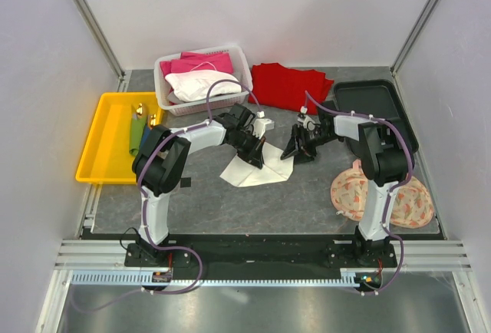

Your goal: Place the utensils on the paper napkin and roll it up

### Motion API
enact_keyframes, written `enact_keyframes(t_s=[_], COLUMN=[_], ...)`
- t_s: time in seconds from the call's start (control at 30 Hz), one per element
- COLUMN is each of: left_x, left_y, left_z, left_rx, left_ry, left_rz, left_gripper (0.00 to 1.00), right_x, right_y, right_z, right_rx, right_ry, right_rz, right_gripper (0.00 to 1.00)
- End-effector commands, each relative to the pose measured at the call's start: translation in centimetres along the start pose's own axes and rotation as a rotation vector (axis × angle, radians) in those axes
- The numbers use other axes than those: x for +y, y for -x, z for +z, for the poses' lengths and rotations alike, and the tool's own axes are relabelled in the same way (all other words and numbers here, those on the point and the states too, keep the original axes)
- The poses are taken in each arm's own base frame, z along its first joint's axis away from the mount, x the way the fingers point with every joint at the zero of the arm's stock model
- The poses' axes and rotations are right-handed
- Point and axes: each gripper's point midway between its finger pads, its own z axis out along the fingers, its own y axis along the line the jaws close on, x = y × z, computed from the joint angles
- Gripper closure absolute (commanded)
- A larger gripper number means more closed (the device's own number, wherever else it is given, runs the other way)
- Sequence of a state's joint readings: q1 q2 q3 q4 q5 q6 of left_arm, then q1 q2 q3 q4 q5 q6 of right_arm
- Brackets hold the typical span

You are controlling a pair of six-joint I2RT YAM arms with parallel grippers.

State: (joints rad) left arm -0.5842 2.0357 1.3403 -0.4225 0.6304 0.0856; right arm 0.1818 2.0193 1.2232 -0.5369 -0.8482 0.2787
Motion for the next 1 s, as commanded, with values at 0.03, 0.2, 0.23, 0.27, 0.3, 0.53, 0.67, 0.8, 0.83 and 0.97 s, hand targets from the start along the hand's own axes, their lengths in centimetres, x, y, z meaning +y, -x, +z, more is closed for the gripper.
enact_keyframes(t_s=[0.03, 0.2, 0.23, 0.27, 0.3, 0.53, 0.67, 0.8, 0.83, 0.97], left_x=[0.0, 0.2, 0.2, 0.2, 0.1, 0.2, 0.2, 0.3, 0.3, 0.4], left_y=[1.1, 1.0, 1.0, 1.0, 1.1, 0.9, 1.1, 1.1, 1.2, 1.0], left_z=[-0.2, -0.2, -0.2, -0.2, -0.2, -0.2, -0.2, -0.3, -0.4, -0.8], left_rx=[-0.021, -0.019, -0.019, -0.018, -0.020, -0.017, -0.021, -0.023, -0.024, -0.028], left_ry=[0.000, 0.005, 0.006, 0.005, 0.004, 0.007, 0.006, 0.008, 0.011, 0.017], left_rz=[-0.002, -0.003, -0.003, -0.005, 0.000, -0.006, -0.003, -0.005, -0.002, -0.006], left_gripper=[0.96, 0.96, 0.96, 0.96, 0.96, 0.96, 0.96, 0.96, 0.96, 0.96], right_x=[1.5, 2.3, 2.6, 2.7, 3.0, 4.9, 5.8, 6.3, 6.2, 5.9], right_y=[-0.2, -0.7, -0.8, -0.9, -1.0, -1.9, -1.8, -1.3, -1.3, -1.4], right_z=[0.2, 0.0, 0.1, 0.2, 0.3, 1.9, 2.3, 2.5, 2.6, 2.6], right_rx=[0.006, 0.009, 0.013, 0.017, 0.021, 0.058, 0.054, 0.038, 0.037, 0.037], right_ry=[0.096, 0.137, 0.143, 0.150, 0.168, 0.225, 0.240, 0.244, 0.240, 0.234], right_rz=[-0.012, 0.007, 0.020, 0.025, 0.026, 0.045, 0.049, 0.054, 0.056, 0.062], right_gripper=[0.44, 0.62, 0.65, 0.70, 0.72, 0.82, 0.84, 0.94, 0.96, 1.00])
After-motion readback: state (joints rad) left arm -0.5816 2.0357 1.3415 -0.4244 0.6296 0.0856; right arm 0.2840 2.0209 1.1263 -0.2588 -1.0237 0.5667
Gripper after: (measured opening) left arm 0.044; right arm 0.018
